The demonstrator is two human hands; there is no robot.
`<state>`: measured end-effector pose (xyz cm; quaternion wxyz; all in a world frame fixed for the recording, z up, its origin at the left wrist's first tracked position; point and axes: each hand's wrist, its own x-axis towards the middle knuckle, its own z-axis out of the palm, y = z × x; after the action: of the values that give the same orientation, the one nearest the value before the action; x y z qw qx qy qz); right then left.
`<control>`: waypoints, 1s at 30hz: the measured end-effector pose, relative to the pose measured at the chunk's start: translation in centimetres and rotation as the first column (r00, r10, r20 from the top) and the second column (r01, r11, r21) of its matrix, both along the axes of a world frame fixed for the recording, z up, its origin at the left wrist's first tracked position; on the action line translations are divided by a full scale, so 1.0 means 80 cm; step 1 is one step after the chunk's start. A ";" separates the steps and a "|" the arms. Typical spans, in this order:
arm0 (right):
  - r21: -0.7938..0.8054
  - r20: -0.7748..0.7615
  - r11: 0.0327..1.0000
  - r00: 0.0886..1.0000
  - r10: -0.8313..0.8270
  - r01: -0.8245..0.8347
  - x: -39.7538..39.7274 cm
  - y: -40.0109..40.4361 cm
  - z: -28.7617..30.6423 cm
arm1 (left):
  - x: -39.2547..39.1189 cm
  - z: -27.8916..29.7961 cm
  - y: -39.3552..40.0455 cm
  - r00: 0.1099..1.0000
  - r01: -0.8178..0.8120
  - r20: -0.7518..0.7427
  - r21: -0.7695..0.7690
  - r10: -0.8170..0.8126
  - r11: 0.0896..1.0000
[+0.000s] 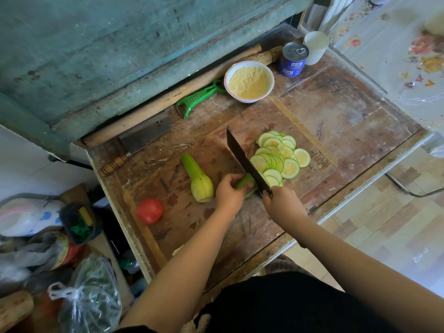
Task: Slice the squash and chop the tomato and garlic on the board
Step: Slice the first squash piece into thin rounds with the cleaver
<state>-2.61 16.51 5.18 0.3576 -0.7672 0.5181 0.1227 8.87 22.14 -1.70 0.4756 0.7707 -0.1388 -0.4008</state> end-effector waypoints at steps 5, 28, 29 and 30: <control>-0.003 0.069 0.999 0.997 -0.045 0.045 -0.007 -0.001 0.008 | 0.001 -0.001 0.001 1.000 0.012 0.012 0.007 -0.012 1.000; -0.123 0.112 0.992 0.994 0.015 -0.002 -0.016 0.010 0.035 | -0.004 0.013 -0.004 0.994 -0.048 -0.101 0.016 0.050 0.999; -0.118 0.114 0.993 0.993 0.010 0.004 -0.015 0.010 0.034 | -0.005 0.014 -0.004 0.994 -0.049 -0.102 0.015 0.050 0.999; -0.115 0.115 0.993 0.993 0.005 0.008 -0.015 0.009 0.034 | -0.006 0.014 -0.005 0.993 -0.050 -0.103 0.014 0.052 0.999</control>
<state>-3.78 17.26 7.93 0.3423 -0.7920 0.5033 0.0479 8.42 21.77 -0.60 0.4877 0.7549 -0.0919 -0.4288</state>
